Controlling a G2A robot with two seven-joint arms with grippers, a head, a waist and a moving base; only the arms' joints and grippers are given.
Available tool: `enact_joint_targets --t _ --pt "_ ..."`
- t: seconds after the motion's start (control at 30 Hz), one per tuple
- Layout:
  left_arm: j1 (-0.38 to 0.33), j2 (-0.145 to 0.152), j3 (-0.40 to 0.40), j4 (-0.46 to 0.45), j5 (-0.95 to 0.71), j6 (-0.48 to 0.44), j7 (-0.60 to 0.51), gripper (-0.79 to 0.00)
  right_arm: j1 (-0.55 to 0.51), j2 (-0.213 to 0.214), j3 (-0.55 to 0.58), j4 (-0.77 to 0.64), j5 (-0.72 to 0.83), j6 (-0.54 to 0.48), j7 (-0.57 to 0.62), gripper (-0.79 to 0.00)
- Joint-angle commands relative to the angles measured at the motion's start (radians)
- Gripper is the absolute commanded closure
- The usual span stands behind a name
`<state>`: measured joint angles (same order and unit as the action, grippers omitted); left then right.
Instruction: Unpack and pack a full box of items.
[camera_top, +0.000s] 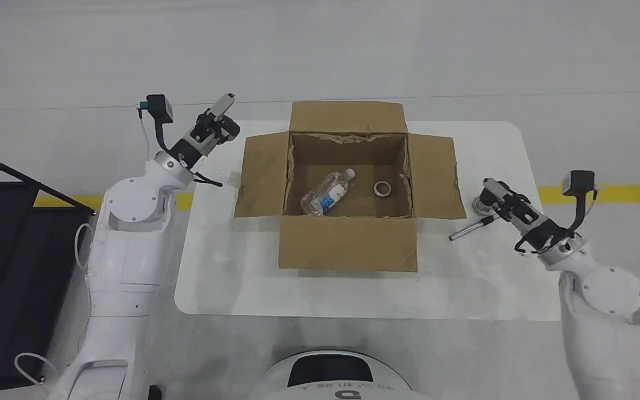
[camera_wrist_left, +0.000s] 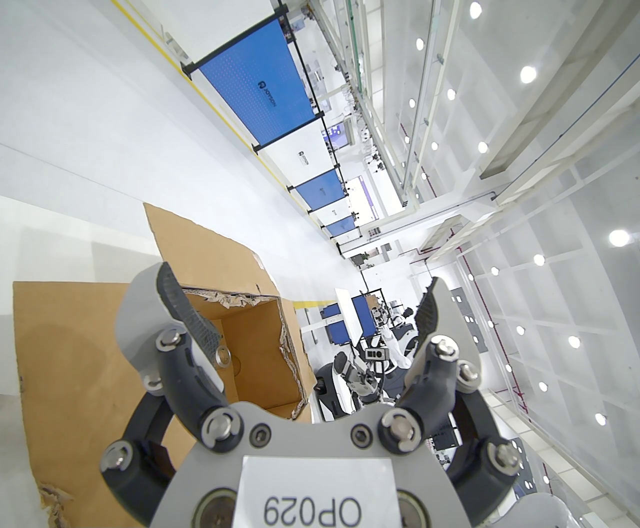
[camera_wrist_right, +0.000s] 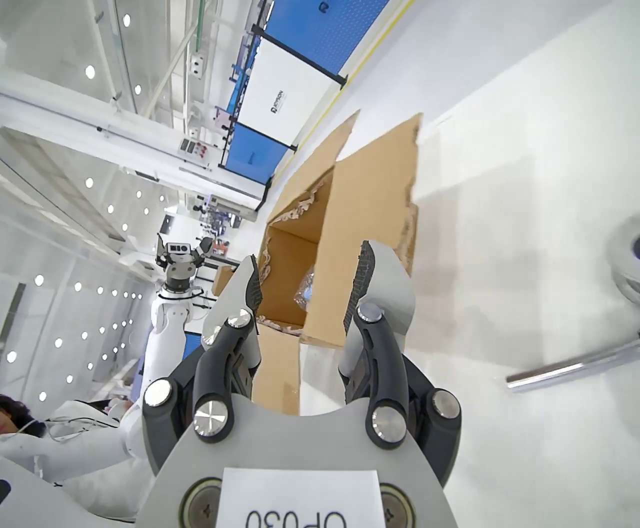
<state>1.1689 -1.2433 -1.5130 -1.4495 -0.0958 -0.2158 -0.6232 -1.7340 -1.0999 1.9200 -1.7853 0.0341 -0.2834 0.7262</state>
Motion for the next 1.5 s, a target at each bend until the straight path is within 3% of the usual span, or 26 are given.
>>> enact_joint_targets --t 0.0,0.4,0.6,0.77,0.93,1.07,1.23,1.47 --pt "0.000 0.000 0.000 0.000 -0.001 0.000 0.000 -0.785 -0.005 -0.001 -0.003 -0.017 -0.018 0.008 -0.015 -0.785" --pt "0.000 0.000 0.000 0.000 -0.001 0.000 0.000 -0.785 -0.004 -0.001 -0.006 -0.020 -0.018 0.005 -0.014 -0.785" --pt "0.000 0.000 0.000 0.000 -0.001 0.000 0.000 -0.785 0.011 0.002 -0.076 -0.235 -0.243 0.065 -0.056 -0.785" --pt "0.000 0.000 0.000 0.000 -0.001 0.000 0.000 -0.785 0.045 0.009 -0.154 -0.379 -0.375 0.099 0.016 -0.785" --pt "0.000 0.000 0.000 0.000 -0.001 0.000 0.000 -0.785 0.192 0.018 -0.338 -0.410 -0.571 0.183 0.195 -0.785" --pt "0.000 0.000 0.000 0.000 -0.001 0.000 0.000 -0.785 0.378 0.009 -0.527 -0.302 -0.624 0.239 0.286 -0.785" --pt "0.000 0.000 0.000 0.000 -0.001 0.000 0.000 -0.785 0.549 -0.011 -0.689 -0.166 -0.658 0.305 0.322 -0.785" --pt "0.000 0.000 0.000 0.000 -0.001 0.000 0.000 -0.785 0.696 -0.040 -0.870 -0.012 -0.748 0.420 0.383 -0.785"
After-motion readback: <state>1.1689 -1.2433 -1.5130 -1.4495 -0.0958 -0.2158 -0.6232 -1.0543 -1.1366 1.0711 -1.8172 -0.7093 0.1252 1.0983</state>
